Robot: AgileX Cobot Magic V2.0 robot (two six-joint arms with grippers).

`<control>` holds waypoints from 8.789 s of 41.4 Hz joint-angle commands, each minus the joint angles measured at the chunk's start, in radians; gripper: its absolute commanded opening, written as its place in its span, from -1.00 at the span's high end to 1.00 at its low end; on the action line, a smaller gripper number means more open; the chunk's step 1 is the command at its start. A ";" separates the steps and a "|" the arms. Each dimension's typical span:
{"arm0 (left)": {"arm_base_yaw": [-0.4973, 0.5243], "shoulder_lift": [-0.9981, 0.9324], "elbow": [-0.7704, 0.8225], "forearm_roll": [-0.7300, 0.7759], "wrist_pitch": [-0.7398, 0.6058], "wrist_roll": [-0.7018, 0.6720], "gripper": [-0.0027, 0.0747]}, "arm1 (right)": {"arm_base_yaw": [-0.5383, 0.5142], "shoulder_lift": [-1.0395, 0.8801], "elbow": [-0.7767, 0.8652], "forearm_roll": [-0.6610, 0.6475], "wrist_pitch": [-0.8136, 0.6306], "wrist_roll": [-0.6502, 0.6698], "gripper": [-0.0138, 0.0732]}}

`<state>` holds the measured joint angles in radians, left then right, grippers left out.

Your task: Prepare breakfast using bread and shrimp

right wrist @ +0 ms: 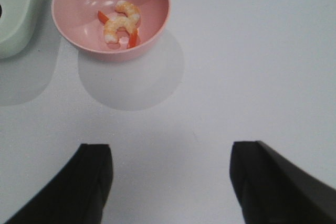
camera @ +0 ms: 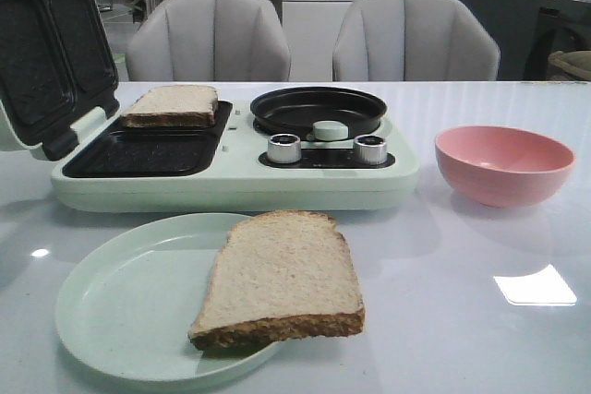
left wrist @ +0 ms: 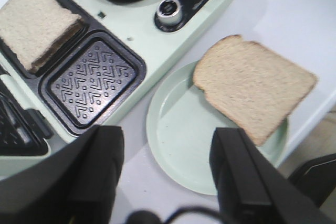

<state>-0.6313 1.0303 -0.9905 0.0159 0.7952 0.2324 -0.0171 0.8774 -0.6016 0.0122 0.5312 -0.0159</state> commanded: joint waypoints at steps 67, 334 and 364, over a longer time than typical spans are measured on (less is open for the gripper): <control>0.117 -0.381 0.307 -0.414 -0.218 0.048 0.15 | 0.257 0.786 -0.212 1.311 0.275 -0.891 -0.64; 0.131 -0.204 0.088 0.090 -0.138 -0.245 0.15 | 0.465 -0.162 -0.271 -0.057 0.293 0.130 -0.33; 0.903 0.220 -0.161 -0.419 -0.139 0.160 0.55 | 0.465 -0.162 -0.271 -0.057 0.293 0.130 -0.33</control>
<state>0.2106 1.2153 -1.0939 -0.2128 0.7302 0.2714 0.4479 0.7216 -0.8464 -0.0290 0.8948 0.1163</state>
